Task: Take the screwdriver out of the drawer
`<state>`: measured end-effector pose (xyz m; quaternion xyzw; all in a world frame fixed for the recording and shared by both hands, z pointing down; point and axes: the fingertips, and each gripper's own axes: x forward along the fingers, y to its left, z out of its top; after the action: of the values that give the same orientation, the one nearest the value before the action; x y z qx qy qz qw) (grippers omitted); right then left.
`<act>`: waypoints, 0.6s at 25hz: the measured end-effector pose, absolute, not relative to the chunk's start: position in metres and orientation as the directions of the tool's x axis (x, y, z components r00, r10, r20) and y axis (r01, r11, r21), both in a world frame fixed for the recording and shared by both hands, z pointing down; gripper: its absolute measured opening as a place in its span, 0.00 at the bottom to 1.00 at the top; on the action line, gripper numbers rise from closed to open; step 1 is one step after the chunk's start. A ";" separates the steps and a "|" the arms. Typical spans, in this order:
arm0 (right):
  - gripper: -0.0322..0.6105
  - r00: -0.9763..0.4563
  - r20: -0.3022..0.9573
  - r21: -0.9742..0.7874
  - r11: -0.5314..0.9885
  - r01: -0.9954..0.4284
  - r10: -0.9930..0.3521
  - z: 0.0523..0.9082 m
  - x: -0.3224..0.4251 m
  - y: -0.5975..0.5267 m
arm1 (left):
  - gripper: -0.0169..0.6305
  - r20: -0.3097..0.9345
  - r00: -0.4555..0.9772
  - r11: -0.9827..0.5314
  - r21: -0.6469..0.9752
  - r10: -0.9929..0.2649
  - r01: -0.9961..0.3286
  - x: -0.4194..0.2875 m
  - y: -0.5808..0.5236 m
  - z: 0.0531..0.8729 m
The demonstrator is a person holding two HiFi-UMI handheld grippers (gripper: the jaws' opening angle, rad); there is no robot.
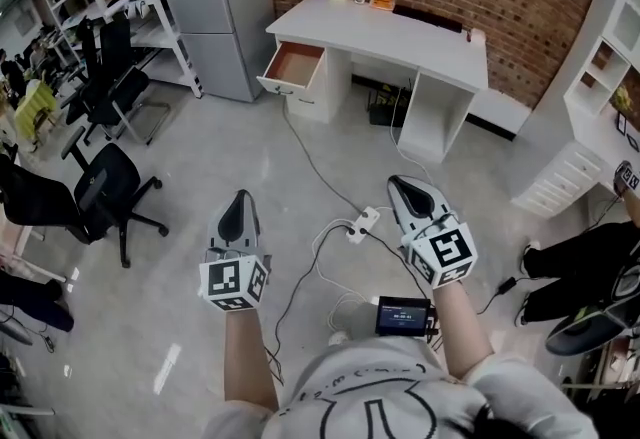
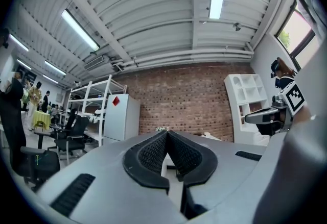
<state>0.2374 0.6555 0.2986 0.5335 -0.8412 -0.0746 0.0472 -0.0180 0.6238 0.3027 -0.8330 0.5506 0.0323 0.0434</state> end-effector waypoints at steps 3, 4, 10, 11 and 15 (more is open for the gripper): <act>0.09 -0.432 0.007 0.181 0.426 -0.886 -0.902 0.302 0.233 0.638 | 0.05 -0.095 0.388 -0.387 -0.033 -0.917 -0.922 -0.023 0.608 0.308; 0.09 -0.436 0.009 0.181 0.430 -0.884 -0.900 0.304 0.231 0.631 | 0.05 -0.093 0.386 -0.385 -0.032 -0.918 -0.922 -0.025 0.602 0.310; 0.09 -0.454 0.016 0.169 0.450 -0.877 -0.891 0.311 0.225 0.578 | 0.05 -0.083 0.362 -0.360 -0.035 -0.928 -0.932 -0.034 0.553 0.313; 0.09 -0.456 0.015 0.166 0.452 -0.876 -0.890 0.311 0.224 0.566 | 0.05 -0.082 0.358 -0.357 -0.035 -0.930 -0.934 -0.034 0.543 0.312; 0.09 -0.455 0.009 0.157 0.451 -0.879 -0.890 0.311 0.223 0.520 | 0.05 -0.075 0.353 -0.351 -0.038 -0.933 -0.936 -0.037 0.499 0.315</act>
<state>0.2228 0.5198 0.3112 0.5199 -0.8506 -0.0647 0.0449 -0.0370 0.4991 0.3151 -0.8216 0.5685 0.0202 0.0369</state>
